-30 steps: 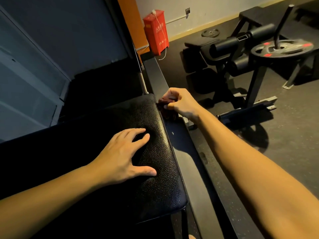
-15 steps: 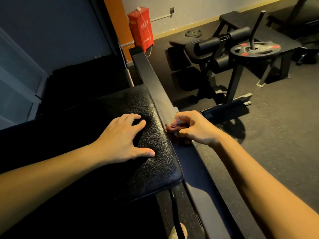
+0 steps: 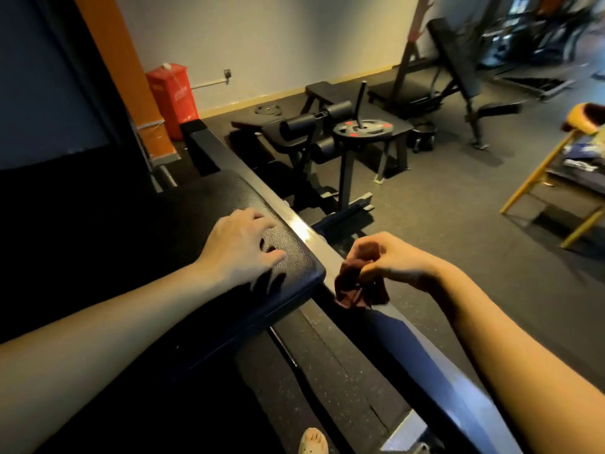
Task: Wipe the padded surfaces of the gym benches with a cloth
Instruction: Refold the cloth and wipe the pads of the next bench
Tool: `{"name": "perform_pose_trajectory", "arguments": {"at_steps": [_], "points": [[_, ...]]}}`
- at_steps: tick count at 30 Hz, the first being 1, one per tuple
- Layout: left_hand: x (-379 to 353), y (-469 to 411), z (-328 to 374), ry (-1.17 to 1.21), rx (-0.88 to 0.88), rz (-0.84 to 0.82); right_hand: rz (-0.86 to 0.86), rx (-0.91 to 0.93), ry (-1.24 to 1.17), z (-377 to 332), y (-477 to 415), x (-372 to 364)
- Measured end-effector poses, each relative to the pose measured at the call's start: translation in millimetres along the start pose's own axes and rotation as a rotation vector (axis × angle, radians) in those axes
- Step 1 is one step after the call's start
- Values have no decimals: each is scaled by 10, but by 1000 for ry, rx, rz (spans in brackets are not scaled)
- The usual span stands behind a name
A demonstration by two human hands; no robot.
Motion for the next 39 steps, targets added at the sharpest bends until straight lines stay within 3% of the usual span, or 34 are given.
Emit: {"name": "perform_pose_trajectory", "arguments": {"at_steps": [4, 8, 11, 16, 21, 30, 34, 39], "points": [[109, 627, 471, 418, -177, 40, 422, -48, -237, -153, 644, -190], [268, 1327, 816, 647, -409, 103, 669, -61, -542, -381, 1293, -680], [331, 1755, 1023, 628, -529, 124, 705, -78, -706, -531, 1752, -1026], [300, 2094, 1277, 615, -542, 76, 648, -87, -966, -563, 2339, -1380], [291, 2270, 1492, 640, -542, 1, 714, -74, -947, -564, 2761, -1545], [118, 2705, 2166, 914, -582, -269, 1038, -178, -742, -161, 3912, -1716], [33, 2905, 2612, 1072, -449, -394, 1092, -228, -684, 67, 4584, -1707], [-250, 3330, 3402, 1250, -198, -665, 1151, -207, -674, 428, 5484, -1635]]}}
Point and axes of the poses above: each hand's wrist, its own y-axis away from the middle knuckle, its own x-axis out of the back of the hand, z = x × y, the point moved 6 cm from there along -y, towards the middle knuckle, and after that the axes turned 1 degree about -z, right-handed, at the moved point
